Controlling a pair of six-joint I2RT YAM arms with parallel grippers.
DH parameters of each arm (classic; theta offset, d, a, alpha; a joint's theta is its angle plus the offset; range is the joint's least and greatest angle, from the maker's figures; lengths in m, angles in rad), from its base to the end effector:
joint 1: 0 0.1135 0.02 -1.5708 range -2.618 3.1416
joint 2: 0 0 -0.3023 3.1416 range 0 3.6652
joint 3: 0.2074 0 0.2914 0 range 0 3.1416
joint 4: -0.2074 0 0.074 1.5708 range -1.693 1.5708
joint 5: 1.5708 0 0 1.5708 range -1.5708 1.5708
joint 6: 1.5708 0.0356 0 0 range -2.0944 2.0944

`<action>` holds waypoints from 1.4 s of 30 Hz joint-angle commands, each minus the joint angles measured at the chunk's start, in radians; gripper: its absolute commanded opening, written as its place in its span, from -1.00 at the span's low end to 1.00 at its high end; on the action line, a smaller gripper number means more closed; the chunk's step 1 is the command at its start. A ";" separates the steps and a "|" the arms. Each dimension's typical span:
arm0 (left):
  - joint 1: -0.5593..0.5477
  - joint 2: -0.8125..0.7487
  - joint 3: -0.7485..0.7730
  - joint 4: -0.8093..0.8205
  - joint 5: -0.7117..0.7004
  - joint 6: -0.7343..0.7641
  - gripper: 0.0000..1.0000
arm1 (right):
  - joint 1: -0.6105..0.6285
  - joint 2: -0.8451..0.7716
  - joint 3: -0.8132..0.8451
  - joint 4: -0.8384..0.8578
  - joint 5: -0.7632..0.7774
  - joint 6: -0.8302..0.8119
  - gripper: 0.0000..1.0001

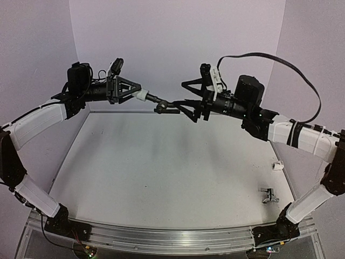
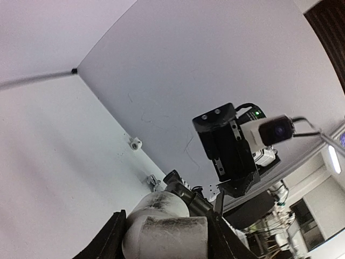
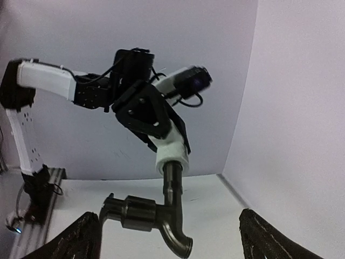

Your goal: Install the water faucets

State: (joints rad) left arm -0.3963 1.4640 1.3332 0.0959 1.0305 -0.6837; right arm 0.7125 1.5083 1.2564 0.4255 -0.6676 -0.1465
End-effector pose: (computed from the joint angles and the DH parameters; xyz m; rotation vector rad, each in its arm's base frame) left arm 0.3301 -0.1712 0.4332 0.6496 1.7432 -1.6032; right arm 0.2827 0.2734 0.4199 -1.0992 1.0235 0.9238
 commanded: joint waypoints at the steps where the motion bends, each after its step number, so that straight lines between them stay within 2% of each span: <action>1: 0.005 0.020 0.043 0.036 0.016 -0.226 -1.00 | 0.005 0.006 -0.039 -0.062 0.085 -0.497 0.81; 5: 0.005 0.007 0.021 0.036 -0.005 -0.239 -1.00 | 0.032 0.002 -0.045 -0.073 0.053 -0.602 0.81; 9: 0.004 0.013 0.023 0.036 -0.013 -0.259 -1.00 | 0.059 0.022 -0.029 -0.096 0.059 -0.624 0.82; 15: 0.003 0.028 0.030 0.035 0.003 -0.260 -1.00 | 0.095 0.096 0.027 -0.017 0.182 -0.524 0.80; 23: 0.001 -0.003 0.002 0.036 -0.002 -0.210 -1.00 | 0.097 0.186 0.106 0.038 0.197 -0.267 0.19; 29: -0.004 -0.057 -0.031 0.037 -0.038 -0.087 -1.00 | 0.097 0.205 0.112 0.086 0.210 -0.013 -0.44; 31: -0.015 -0.085 -0.050 0.040 -0.058 0.006 -1.00 | 0.094 0.213 0.126 0.089 0.248 0.121 -0.66; 33: -0.032 -0.120 -0.074 0.044 -0.078 0.119 -1.00 | 0.088 0.221 0.140 0.089 0.273 0.327 -0.91; 34: -0.045 -0.139 -0.088 0.051 -0.086 0.185 -1.00 | 0.079 0.228 0.148 0.089 0.262 0.425 -0.96; 37: -0.107 -0.205 -0.151 0.077 -0.053 0.478 -1.00 | 0.024 0.275 0.191 0.114 0.138 0.853 -1.00; 39: -0.136 -0.251 -0.198 0.082 0.014 0.710 -1.00 | -0.023 0.337 0.225 0.192 0.021 1.207 -0.99; 40: -0.139 -0.265 -0.212 0.085 0.083 0.790 -1.00 | -0.044 0.375 0.237 0.262 -0.034 1.389 -0.99; 42: -0.136 -0.278 -0.212 0.086 0.151 0.891 -1.00 | -0.069 0.469 0.256 0.536 -0.109 1.743 -0.96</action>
State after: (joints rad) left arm -0.4319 1.2591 1.1513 0.1253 0.9047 -0.2987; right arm 0.7566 1.8157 1.4176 0.5826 -0.8176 0.6346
